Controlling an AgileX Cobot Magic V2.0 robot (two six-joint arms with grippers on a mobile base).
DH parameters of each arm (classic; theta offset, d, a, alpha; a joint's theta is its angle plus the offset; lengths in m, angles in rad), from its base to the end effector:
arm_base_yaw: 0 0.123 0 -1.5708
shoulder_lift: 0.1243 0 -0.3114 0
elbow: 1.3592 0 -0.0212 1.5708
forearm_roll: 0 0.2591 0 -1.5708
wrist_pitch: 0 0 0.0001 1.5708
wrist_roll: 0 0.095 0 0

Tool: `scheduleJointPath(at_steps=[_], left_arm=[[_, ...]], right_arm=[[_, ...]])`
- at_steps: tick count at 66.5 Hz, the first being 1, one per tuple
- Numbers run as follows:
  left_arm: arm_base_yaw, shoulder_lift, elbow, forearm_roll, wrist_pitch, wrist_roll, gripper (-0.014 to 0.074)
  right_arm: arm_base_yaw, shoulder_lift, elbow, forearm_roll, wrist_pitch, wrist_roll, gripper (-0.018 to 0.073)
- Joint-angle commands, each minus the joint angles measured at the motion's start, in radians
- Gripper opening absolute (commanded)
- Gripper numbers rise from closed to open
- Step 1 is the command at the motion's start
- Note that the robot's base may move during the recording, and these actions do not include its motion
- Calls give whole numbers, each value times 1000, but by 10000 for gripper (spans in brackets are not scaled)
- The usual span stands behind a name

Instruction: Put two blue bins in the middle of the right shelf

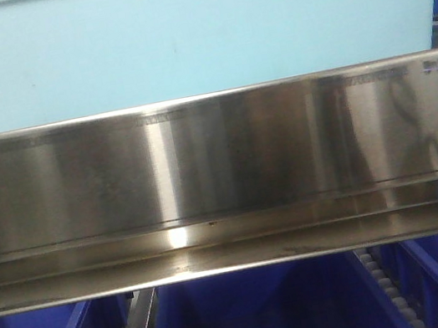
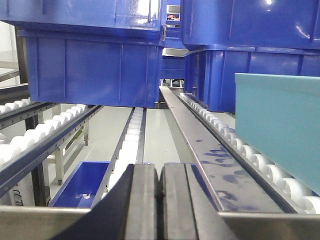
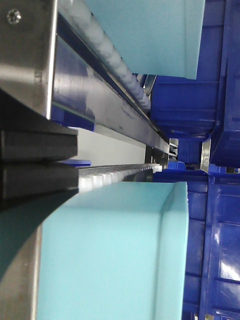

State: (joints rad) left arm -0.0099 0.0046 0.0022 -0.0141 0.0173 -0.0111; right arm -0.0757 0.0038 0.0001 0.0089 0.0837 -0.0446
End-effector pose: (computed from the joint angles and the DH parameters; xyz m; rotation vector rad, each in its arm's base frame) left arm 0.0426 -0.0004 0.2109 -0.0113 1.5076 -0.0284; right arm 0.0425 -0.0032 0.2054 0.0308 1.5715 -0.0869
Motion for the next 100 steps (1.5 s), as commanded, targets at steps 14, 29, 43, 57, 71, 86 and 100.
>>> scheduleJointPath(at_steps=[14,29,43,57,71,86,100], left_arm=[[4,-5,-2,2,-17,-5,-111],[4,-5,-2,2,-17,-5,-111],[4,-5,-2,2,-17,-5,-111],[4,-5,-2,2,-69,-5,-111],[4,-5,-25,-1,-49,-5,-111],[4,-5,-207,1,172,-5,-111],[4,142,-407,1,326,-5,-111]], right_arm=[[1,-4,0,1,-17,-6,-162],[1,-4,0,1,-17,-6,-162],[1,-4,0,1,-17,-6,-162],[1,-4,0,1,-17,-6,-162],[1,-4,0,1,-189,-6,-162],[1,-4,-216,1,62,-6,-162],[1,107,-434,1,213,-6,-162]])
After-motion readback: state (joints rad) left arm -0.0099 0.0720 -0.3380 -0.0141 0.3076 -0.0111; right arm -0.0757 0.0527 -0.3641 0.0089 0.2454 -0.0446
